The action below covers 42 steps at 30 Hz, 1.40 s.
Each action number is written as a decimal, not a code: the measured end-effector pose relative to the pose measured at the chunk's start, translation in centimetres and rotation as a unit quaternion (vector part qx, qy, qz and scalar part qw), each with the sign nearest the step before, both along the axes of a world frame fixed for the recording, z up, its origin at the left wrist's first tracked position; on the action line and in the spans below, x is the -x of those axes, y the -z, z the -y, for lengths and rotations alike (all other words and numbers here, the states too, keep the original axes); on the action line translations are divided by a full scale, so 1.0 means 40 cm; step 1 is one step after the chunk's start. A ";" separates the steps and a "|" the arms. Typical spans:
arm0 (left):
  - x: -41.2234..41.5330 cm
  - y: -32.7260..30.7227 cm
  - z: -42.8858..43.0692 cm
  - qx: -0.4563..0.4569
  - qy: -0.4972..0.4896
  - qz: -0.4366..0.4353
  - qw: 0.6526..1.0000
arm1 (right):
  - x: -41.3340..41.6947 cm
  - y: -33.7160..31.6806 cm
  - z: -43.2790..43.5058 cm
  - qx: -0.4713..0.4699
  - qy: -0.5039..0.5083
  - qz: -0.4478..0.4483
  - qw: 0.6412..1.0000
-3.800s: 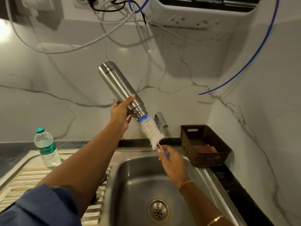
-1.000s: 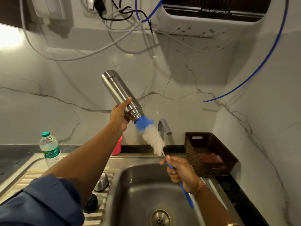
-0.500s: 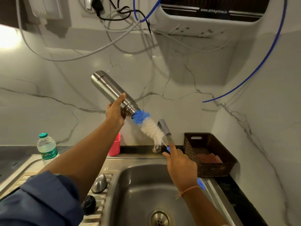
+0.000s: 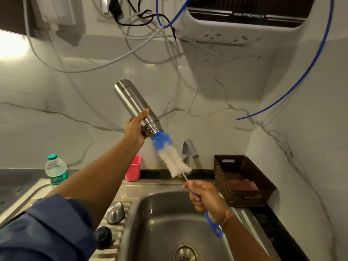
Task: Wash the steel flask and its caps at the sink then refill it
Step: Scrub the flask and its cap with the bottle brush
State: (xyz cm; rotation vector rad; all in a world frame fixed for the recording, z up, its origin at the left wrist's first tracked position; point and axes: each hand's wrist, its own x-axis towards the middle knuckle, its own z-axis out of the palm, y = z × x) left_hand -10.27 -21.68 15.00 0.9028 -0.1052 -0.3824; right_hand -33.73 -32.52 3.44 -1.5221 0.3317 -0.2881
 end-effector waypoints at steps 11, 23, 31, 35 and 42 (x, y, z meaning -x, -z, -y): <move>0.038 -0.003 0.016 -0.041 -0.033 0.046 0.998 | -0.039 0.036 -0.044 0.511 0.249 -0.081 0.819; 0.036 0.029 -0.017 -0.035 -0.012 0.016 0.999 | 0.009 0.006 0.013 -0.001 -0.017 -0.031 0.999; 0.032 0.051 -0.001 -0.029 -0.031 0.015 0.999 | -0.017 0.006 -0.011 0.200 0.106 -0.084 0.971; 0.028 0.045 0.000 -0.024 -0.044 -0.002 0.999 | -0.031 0.031 -0.020 0.624 0.262 -0.059 0.734; 0.002 0.030 -0.015 -0.009 -0.030 -0.030 0.999 | -0.033 0.012 -0.003 0.541 0.229 -0.011 0.809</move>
